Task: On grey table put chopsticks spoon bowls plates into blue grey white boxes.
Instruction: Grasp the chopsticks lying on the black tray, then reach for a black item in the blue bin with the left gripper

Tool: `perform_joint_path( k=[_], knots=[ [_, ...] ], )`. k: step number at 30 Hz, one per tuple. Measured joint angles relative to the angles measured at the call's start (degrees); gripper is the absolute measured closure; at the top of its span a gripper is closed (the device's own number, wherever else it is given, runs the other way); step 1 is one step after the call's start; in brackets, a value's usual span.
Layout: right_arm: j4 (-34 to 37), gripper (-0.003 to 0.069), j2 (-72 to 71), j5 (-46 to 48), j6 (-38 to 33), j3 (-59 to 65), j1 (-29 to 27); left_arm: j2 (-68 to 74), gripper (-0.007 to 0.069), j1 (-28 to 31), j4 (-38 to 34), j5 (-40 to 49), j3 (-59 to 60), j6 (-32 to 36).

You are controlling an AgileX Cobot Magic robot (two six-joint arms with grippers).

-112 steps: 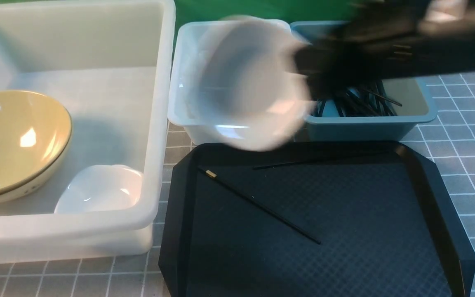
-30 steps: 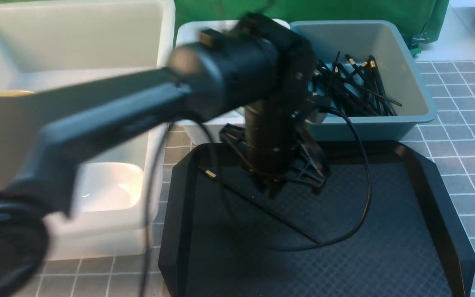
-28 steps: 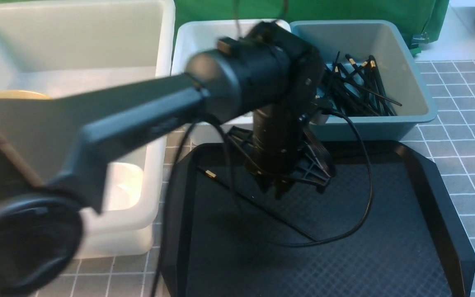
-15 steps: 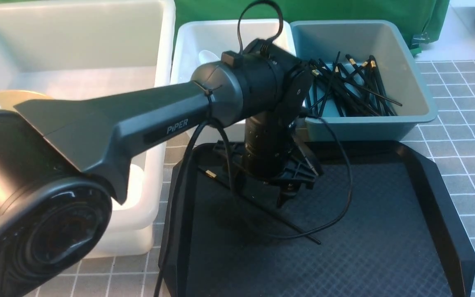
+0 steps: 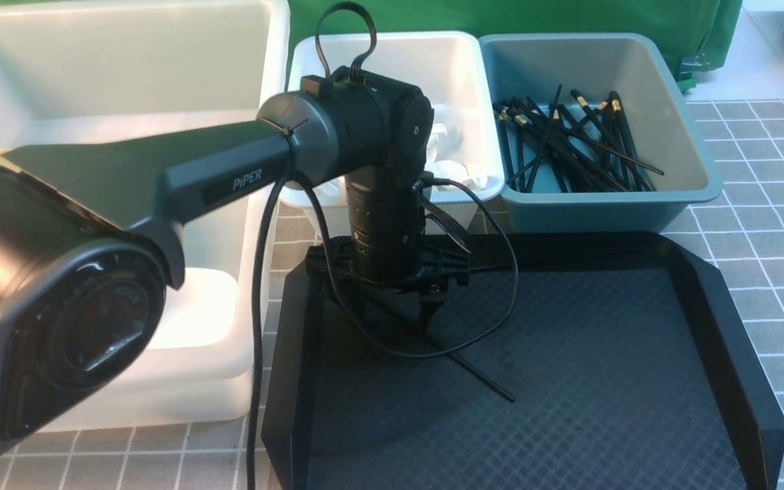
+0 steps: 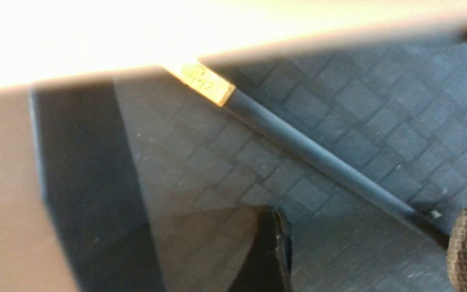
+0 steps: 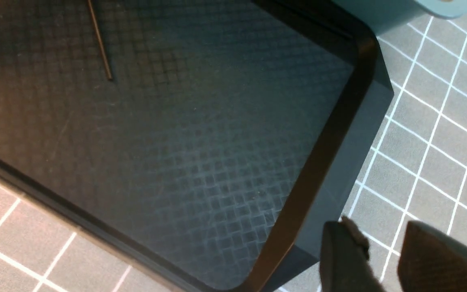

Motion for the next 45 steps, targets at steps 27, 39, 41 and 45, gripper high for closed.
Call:
perform_joint_path(
  k=[27,39,41,45],
  knots=[
    [0.63,0.0422,0.00,-0.49,0.00,0.00,0.00,1.63,0.0614,-3.12,1.97,-0.82,-0.63,0.67],
    [0.63,0.0422,0.00,-0.49,0.05,0.00,0.00,-1.37,0.0620,-3.41,-4.83,0.67,0.16,9.57],
    [0.63,0.0422,0.00,-0.49,0.05,0.00,0.00,-2.91,0.0620,-3.41,-5.35,0.67,0.16,10.63],
    [0.63,0.0422,0.00,-0.92,0.05,0.00,0.00,-4.87,0.0620,-3.41,-5.59,0.87,0.16,12.07]
  ],
)
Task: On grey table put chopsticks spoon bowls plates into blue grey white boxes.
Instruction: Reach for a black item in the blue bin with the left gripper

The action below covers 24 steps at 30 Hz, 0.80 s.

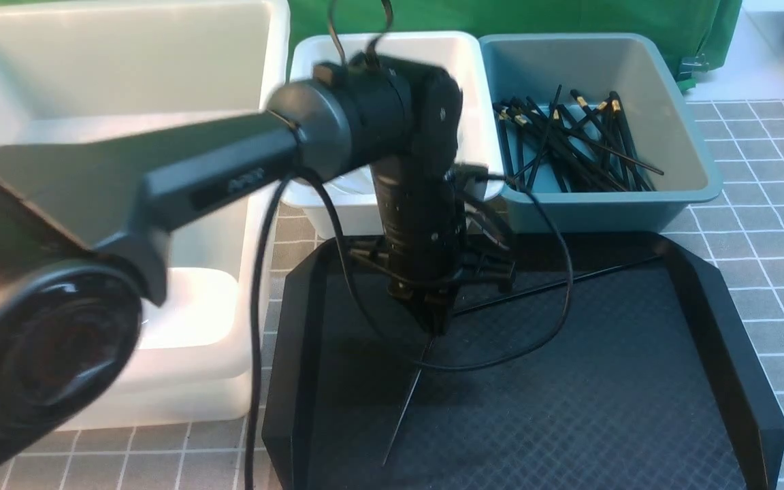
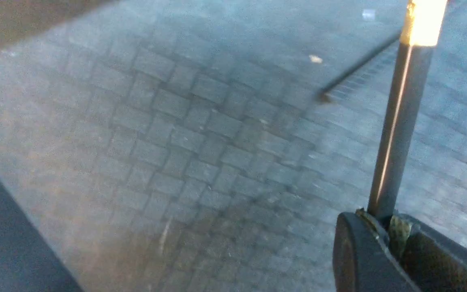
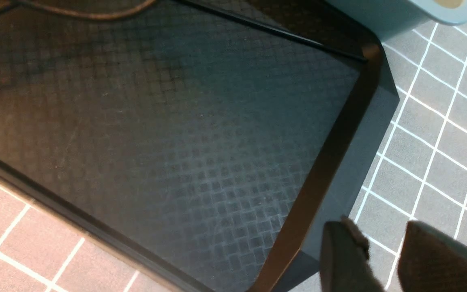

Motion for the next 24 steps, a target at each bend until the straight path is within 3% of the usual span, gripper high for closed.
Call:
perform_joint_path(
  k=[10,15,18,23,24],
  knots=[
    [-0.08,0.0422,0.00,-0.51,0.00,0.00,0.00,-2.48,0.0620,-1.83,-10.47,0.18,-0.20,10.19],
    [-0.46,0.0422,-0.47,-0.55,-0.05,0.00,0.00,-2.82,0.0620,-2.55,-13.64,-0.34,-6.49,16.34],
    [-0.47,0.0422,-1.92,-0.62,-0.05,0.00,0.00,-2.82,0.0620,-2.55,-13.79,-8.30,-12.28,20.39],
    [-0.52,0.0422,-5.56,-0.91,-0.05,0.00,0.00,-2.61,0.0620,-2.49,-14.51,-33.14,-17.20,25.35],
    [-0.52,0.0422,-6.63,-1.29,-0.05,0.00,0.00,-1.82,0.0620,-2.49,-14.60,-42.79,-17.49,27.81]
  ],
)
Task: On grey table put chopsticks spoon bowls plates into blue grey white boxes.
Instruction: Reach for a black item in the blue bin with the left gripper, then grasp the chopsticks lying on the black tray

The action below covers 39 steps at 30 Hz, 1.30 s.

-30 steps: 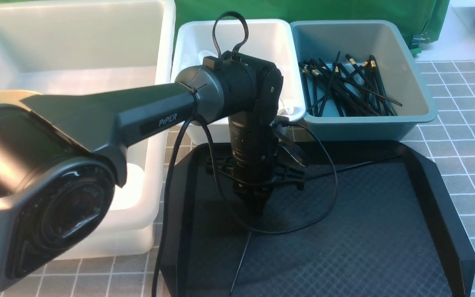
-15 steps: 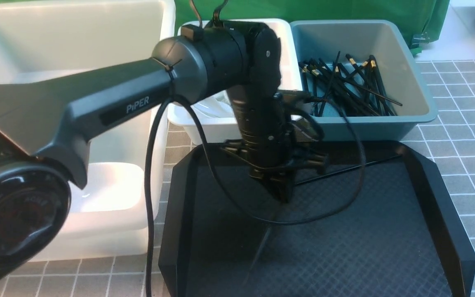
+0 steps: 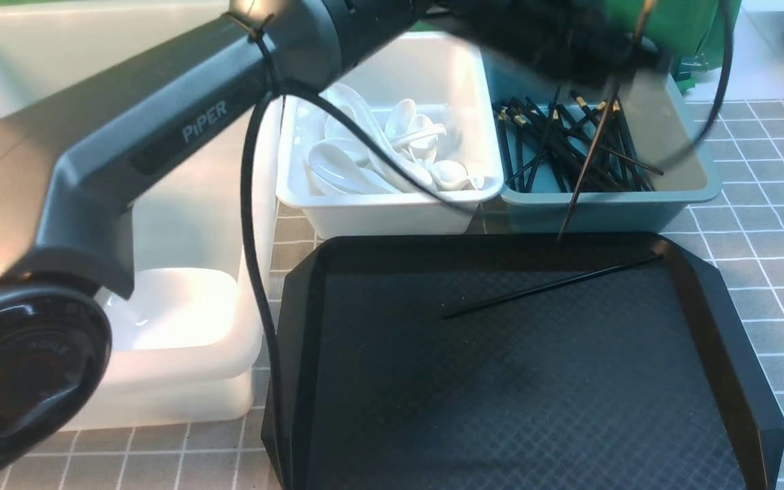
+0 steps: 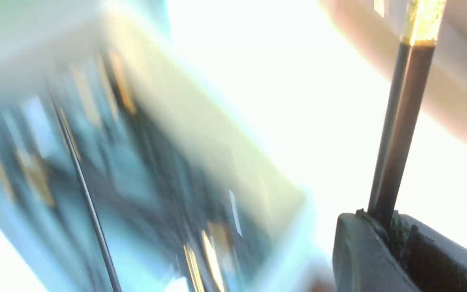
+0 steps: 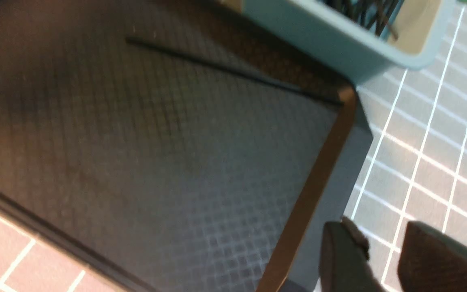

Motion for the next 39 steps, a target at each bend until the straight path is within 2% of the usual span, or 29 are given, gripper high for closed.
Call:
perform_joint_path(
  k=[2,3,6,10,13,14,15,16,17,19,21,24,27,28,32,39],
  knots=[
    [0.00,0.0422,-0.43,-0.05,0.00,0.00,0.00,0.73,0.0620,0.00,0.00,-4.57,0.00,1.48],
    [0.00,0.0422,-0.90,-0.19,0.06,0.00,0.00,2.41,0.0620,0.05,0.00,-10.87,-0.01,3.71],
    [0.00,0.0422,-0.98,-0.12,0.06,0.00,0.00,5.88,0.0616,0.11,0.00,-17.64,-0.01,7.18],
    [0.00,0.0422,-0.98,0.42,0.06,0.00,0.00,9.75,0.0569,0.21,0.00,-19.17,-0.01,10.30],
    [-0.02,0.0422,-0.98,1.23,0.06,0.00,0.00,11.34,0.0416,0.40,0.26,-14.89,-0.01,10.90],
    [-0.02,0.0422,-0.98,1.29,0.06,0.00,0.00,11.34,0.0393,0.40,0.37,-13.98,-0.01,10.90],
    [-0.02,0.0422,-0.98,1.40,0.06,0.00,0.00,10.69,0.0319,0.40,0.86,-10.06,-0.01,11.05],
    [-0.02,0.0422,-0.98,1.46,0.06,0.00,0.00,10.41,0.0299,0.40,0.91,-8.66,-0.01,11.10],
    [-0.07,0.0422,-0.98,1.96,0.06,0.00,0.00,8.89,0.0231,0.40,2.03,-2.37,-0.01,11.13],
    [-0.07,0.0422,-0.98,2.43,0.06,0.08,0.00,5.39,0.0188,0.40,3.78,6.25,-0.01,9.54],
    [-0.14,0.0422,-0.98,2.36,0.06,0.24,0.00,2.81,0.0182,0.40,4.94,10.51,-0.01,7.58],
    [-0.15,0.0422,-0.98,-0.95,0.01,1.69,0.00,-3.85,0.0207,-0.31,9.46,26.54,-0.56,-0.39],
    [-0.15,0.0422,-0.98,-5.42,0.01,3.40,0.00,-5.55,0.0255,-2.41,14.94,39.84,-0.77,-3.25],
    [-0.15,0.0422,-0.98,-6.47,0.01,3.81,0.00,-5.10,0.0268,-3.34,16.85,41.81,-0.77,-3.47],
    [-0.21,0.0422,-0.98,-6.65,0.01,5.15,0.00,-1.60,0.0313,-6.50,21.81,44.20,0.19,-3.67],
    [-0.21,0.0422,-0.98,-0.31,1.04,5.33,0.00,8.27,0.0321,-7.42,28.09,44.11,0.26,-1.33]
  ],
)
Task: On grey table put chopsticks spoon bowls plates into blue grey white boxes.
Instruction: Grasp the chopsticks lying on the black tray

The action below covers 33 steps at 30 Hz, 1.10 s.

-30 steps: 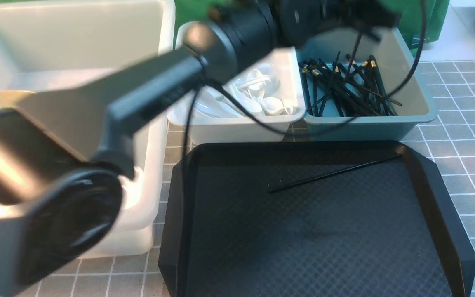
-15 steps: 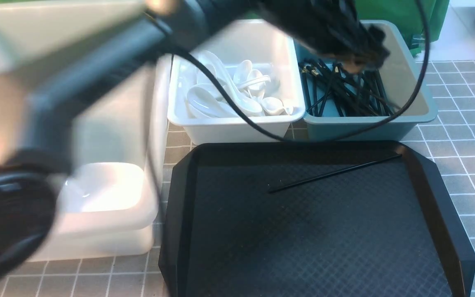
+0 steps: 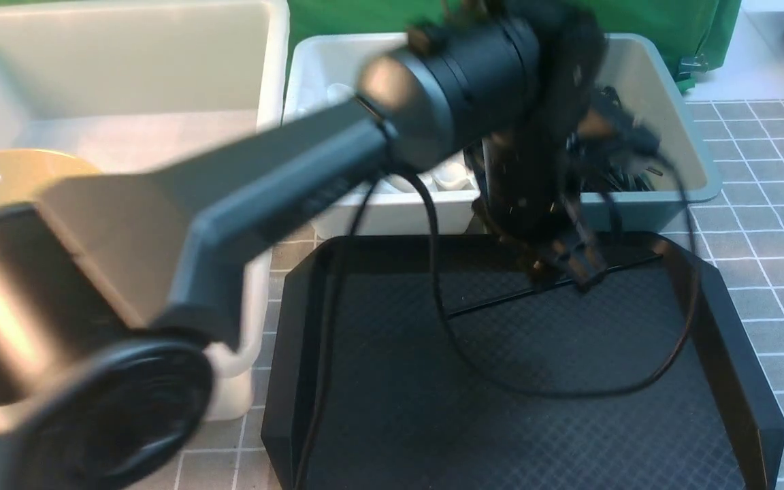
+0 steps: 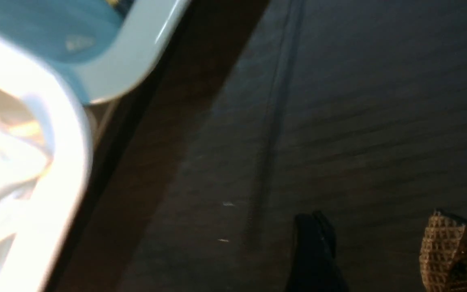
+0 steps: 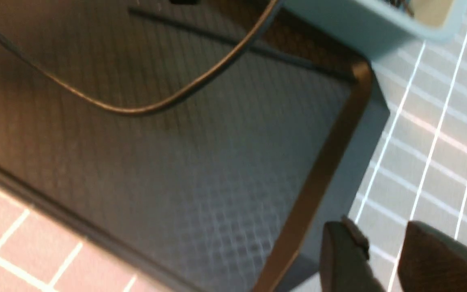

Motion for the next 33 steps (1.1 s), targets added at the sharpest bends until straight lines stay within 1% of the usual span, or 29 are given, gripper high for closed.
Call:
perform_joint_path(
  k=[3,9,13,14,17,19,22,27,30,32,33],
  knots=[
    [0.00,0.0422,0.00,2.02,0.29,0.00,0.00,3.37,0.0321,1.59,0.80,-0.11,0.11,0.07],
    [0.05,0.0422,0.00,2.57,0.35,0.00,0.00,6.79,0.0323,4.36,-3.69,-0.44,0.21,1.63],
    [0.05,0.0422,0.00,2.57,0.35,0.00,0.00,7.86,0.0338,4.68,-5.59,-0.64,0.21,3.49],
    [0.05,0.0422,0.00,2.57,0.35,0.00,0.00,7.86,0.0354,4.68,-6.06,-0.70,0.21,3.91],
    [0.05,0.0422,0.00,2.57,0.35,0.00,0.00,7.90,0.0465,4.68,-6.23,-0.84,0.21,4.29],
    [0.05,0.0422,0.00,2.57,0.35,0.00,0.00,7.90,0.0552,4.68,-6.23,-0.88,0.21,4.60],
    [0.05,0.0422,0.00,2.57,0.35,0.00,0.00,7.90,0.0610,4.68,-6.32,-0.88,0.21,5.28],
    [0.05,0.0422,0.00,2.57,0.35,0.00,0.00,6.90,0.0623,4.24,-9.42,-0.82,0.40,5.63],
    [0.05,0.0422,0.00,2.57,0.35,0.00,0.00,4.11,0.0622,3.49,-14.16,-0.82,0.40,6.79],
    [0.05,0.0422,0.00,2.51,0.35,0.00,0.00,2.83,0.0622,3.28,-15.74,-0.82,0.40,7.42],
    [0.05,0.0422,0.00,2.19,0.35,0.00,0.00,0.80,0.0622,3.09,-18.17,-0.82,0.40,8.20]
  ],
)
